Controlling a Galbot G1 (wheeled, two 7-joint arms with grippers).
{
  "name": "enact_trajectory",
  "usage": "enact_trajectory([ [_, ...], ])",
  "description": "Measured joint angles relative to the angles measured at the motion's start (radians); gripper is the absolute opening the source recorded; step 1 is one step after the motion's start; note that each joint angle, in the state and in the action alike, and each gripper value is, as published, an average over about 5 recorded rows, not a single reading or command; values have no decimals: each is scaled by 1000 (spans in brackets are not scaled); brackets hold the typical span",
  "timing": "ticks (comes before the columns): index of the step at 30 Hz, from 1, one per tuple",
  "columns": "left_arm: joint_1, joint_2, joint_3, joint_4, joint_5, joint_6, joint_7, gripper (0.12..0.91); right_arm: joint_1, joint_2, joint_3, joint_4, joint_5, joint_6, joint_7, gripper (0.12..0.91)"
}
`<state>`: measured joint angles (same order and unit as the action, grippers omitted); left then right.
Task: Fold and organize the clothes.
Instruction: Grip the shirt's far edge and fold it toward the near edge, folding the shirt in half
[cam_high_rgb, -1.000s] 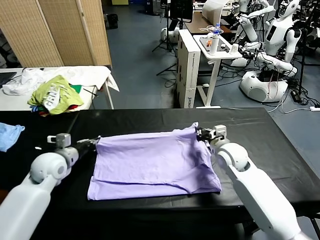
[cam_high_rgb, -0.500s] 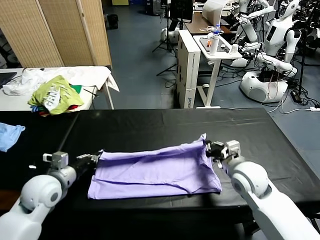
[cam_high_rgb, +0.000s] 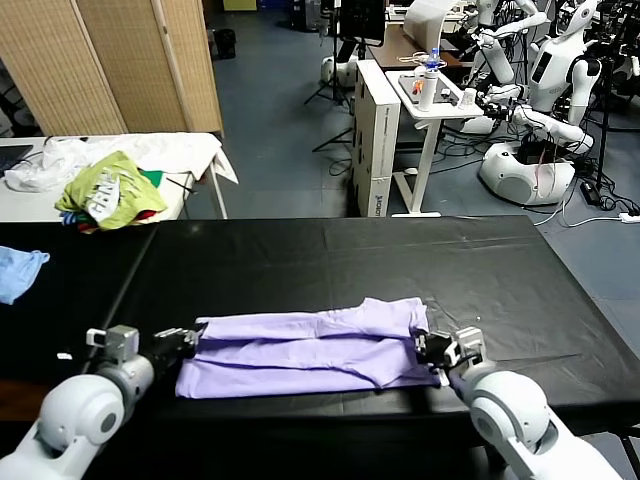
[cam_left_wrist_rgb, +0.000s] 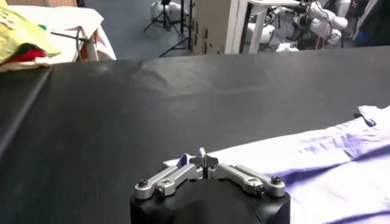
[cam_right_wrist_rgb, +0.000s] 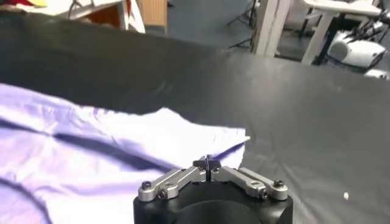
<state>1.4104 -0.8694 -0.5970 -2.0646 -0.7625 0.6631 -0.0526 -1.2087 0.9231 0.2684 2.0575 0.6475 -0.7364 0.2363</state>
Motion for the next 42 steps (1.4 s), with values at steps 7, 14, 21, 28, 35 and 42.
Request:
enact_trajectory([
  [7, 36, -22, -9, 6, 33, -5, -1, 148, -2, 2, 1, -12, -1, 0, -2, 140],
  [14, 70, -32, -28, 0, 64, -12, 1, 148, -4, 2, 4, -19, -1, 0, -2, 140],
  [21, 104, -38, -57, -23, 69, -12, -4, 148, -5, 2, 1, -19, 0, 0, -3, 140],
  [28, 142, -60, -72, -63, 89, -5, -13, 148, -3, 1, -2, -7, 17, 0, -4, 141],
  [35, 167, -88, -76, -94, 127, 16, -39, 271, -19, -7, 18, 21, 31, 0, -10, 451],
  [42, 187, -90, -101, -115, 180, 24, -52, 686, -20, -13, 49, 60, 73, 0, -5, 854],
])
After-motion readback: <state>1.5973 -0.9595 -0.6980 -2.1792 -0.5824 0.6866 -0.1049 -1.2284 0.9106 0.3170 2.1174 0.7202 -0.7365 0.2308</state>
